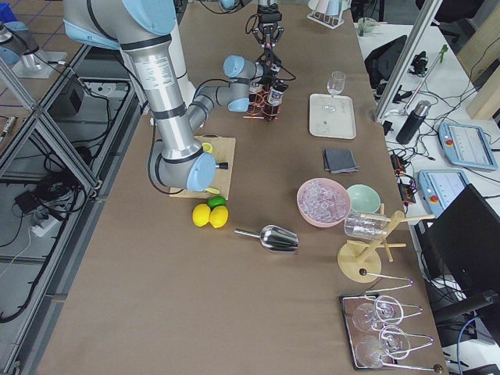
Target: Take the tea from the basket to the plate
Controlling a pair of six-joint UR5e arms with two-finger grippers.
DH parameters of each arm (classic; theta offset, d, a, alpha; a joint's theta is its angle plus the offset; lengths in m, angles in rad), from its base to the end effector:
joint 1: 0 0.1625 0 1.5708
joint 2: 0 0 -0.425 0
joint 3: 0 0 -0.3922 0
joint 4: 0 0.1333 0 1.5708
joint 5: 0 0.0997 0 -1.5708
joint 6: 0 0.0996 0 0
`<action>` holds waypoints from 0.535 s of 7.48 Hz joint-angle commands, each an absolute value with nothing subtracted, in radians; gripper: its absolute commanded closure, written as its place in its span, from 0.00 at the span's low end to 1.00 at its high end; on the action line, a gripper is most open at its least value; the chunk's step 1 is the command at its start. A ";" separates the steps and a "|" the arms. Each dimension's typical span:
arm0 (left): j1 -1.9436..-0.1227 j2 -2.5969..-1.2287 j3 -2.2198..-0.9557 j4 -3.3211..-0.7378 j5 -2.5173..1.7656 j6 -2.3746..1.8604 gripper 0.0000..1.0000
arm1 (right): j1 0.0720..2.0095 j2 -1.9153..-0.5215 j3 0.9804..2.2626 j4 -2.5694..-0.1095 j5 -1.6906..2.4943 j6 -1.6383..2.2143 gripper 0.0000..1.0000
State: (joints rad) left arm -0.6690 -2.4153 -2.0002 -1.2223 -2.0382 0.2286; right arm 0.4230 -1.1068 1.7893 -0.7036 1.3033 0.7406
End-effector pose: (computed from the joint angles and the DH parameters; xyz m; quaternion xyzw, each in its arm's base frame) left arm 0.3872 -0.4188 0.0435 0.3414 0.3390 0.5535 0.6798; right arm -0.4749 -0.3889 0.1975 0.4838 -0.5058 -0.0518 0.7124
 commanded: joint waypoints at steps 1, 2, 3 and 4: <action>-0.669 -2.414 -1.999 -1.223 -2.036 0.230 1.00 | 0.411 -1.109 1.763 -0.704 1.266 0.729 0.34; -0.669 -2.414 -1.999 -1.223 -2.034 0.232 1.00 | 0.407 -1.109 1.761 -0.704 1.255 0.697 0.71; -0.667 -2.416 -1.996 -1.223 -2.036 0.232 1.00 | 0.407 -1.108 1.761 -0.704 1.255 0.686 1.00; -0.669 -2.416 -1.997 -1.223 -2.036 0.232 1.00 | 0.410 -1.103 1.769 -0.706 1.256 0.684 1.00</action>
